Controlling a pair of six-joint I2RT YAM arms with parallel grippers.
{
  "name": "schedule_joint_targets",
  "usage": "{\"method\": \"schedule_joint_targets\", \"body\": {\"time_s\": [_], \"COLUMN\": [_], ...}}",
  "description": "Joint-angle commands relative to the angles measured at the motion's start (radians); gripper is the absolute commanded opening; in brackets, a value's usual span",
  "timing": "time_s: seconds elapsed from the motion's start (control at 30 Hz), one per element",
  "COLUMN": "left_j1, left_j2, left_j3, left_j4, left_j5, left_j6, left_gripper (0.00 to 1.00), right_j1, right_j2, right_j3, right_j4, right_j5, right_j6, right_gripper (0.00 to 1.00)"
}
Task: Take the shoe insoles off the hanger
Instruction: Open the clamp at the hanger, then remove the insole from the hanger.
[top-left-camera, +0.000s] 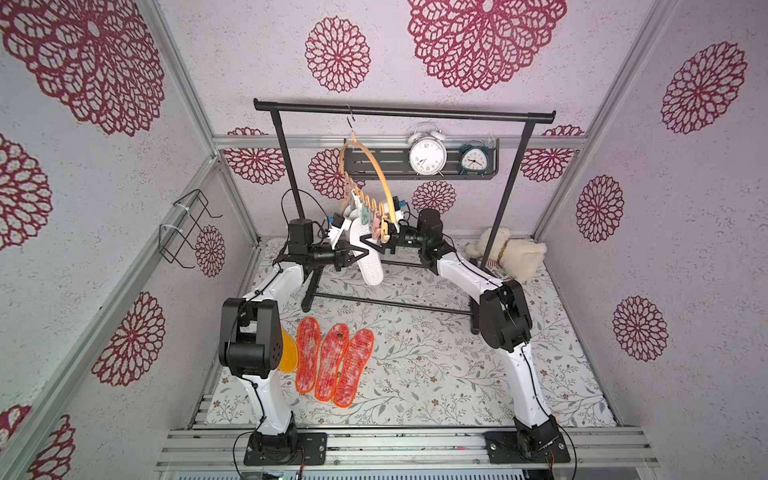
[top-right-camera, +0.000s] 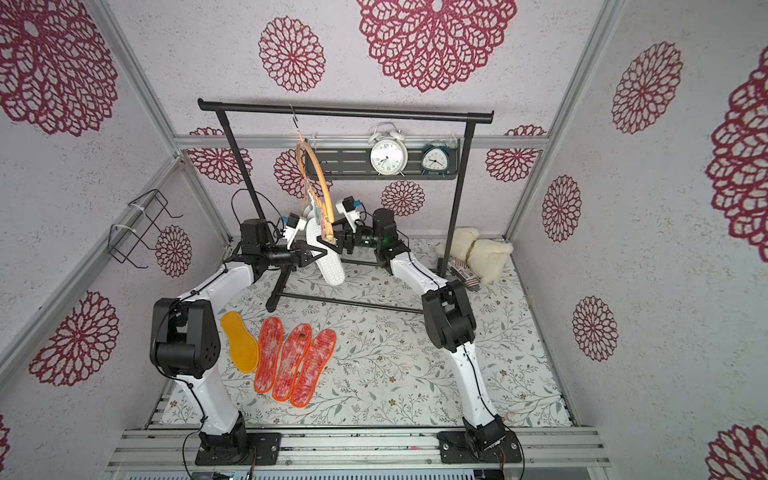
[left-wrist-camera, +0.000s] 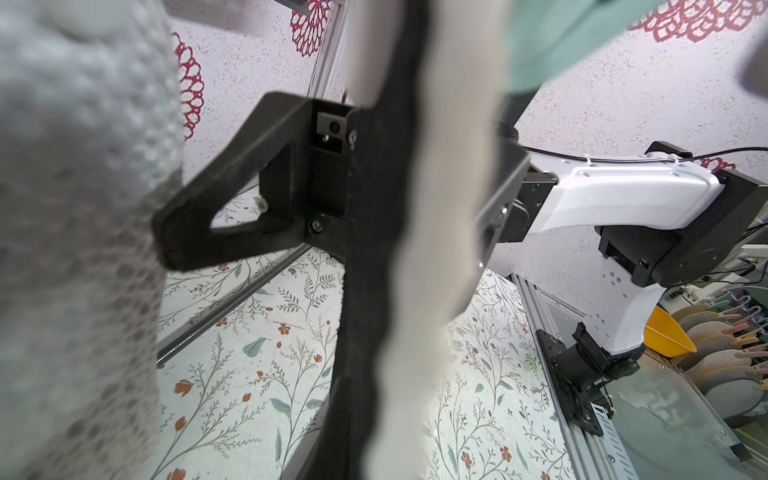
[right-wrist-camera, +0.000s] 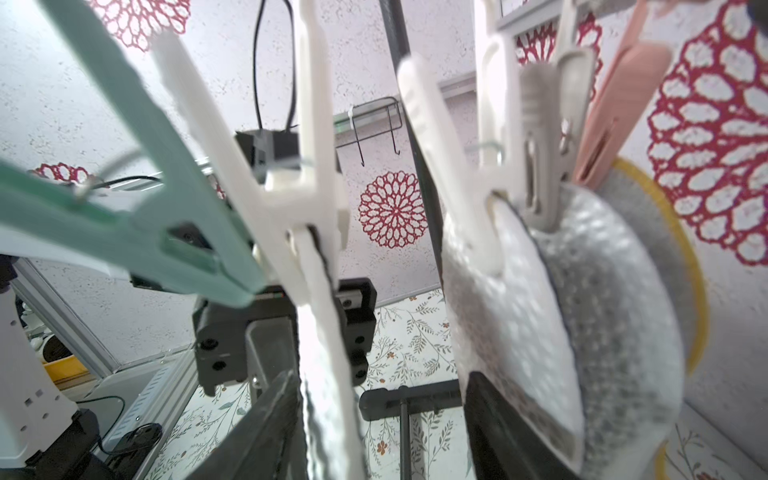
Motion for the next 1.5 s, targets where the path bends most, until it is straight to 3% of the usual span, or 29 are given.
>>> {"method": "schedule_joint_targets", "body": {"time_s": [0.0, 0.23, 0.5, 0.93, 1.07, 1.27, 1.47], "left_j1": [-0.002, -0.004, -0.004, -0.002, -0.003, -0.006, -0.042], "left_j2": [-0.014, -0.008, 0.001, 0.002, -0.005, -0.027, -0.187], "left_j3": [-0.001, 0.025, 0.041, 0.03, 0.017, -0.024, -0.21], "left_j4": [-0.024, -0.025, -0.027, -0.032, -0.038, -0.178, -0.284], "left_j5": [0.005, 0.003, 0.002, 0.002, -0.006, -0.097, -0.257], "left_j6": [0.019, 0.012, 0.012, 0.014, 0.012, 0.059, 0.082], "left_gripper": [0.0, 0.0, 0.0, 0.0, 0.0, 0.0, 0.0], "right_j1": [0.002, 0.011, 0.011, 0.006, 0.009, 0.007, 0.001], "right_j2": [0.003, 0.096, 0.094, 0.096, 0.104, 0.11, 0.135], "right_j3": [0.116, 0.347, 0.355, 0.363, 0.367, 0.372, 0.419], "right_j4": [0.123, 0.039, 0.059, 0.061, 0.063, 0.052, 0.002], "right_j5": [-0.023, -0.02, -0.008, 0.004, 0.006, 0.026, 0.052], "right_j6": [0.091, 0.104, 0.108, 0.117, 0.133, 0.126, 0.102], "right_gripper": [0.62, 0.58, 0.53, 0.17, 0.0, 0.0, 0.0]}}
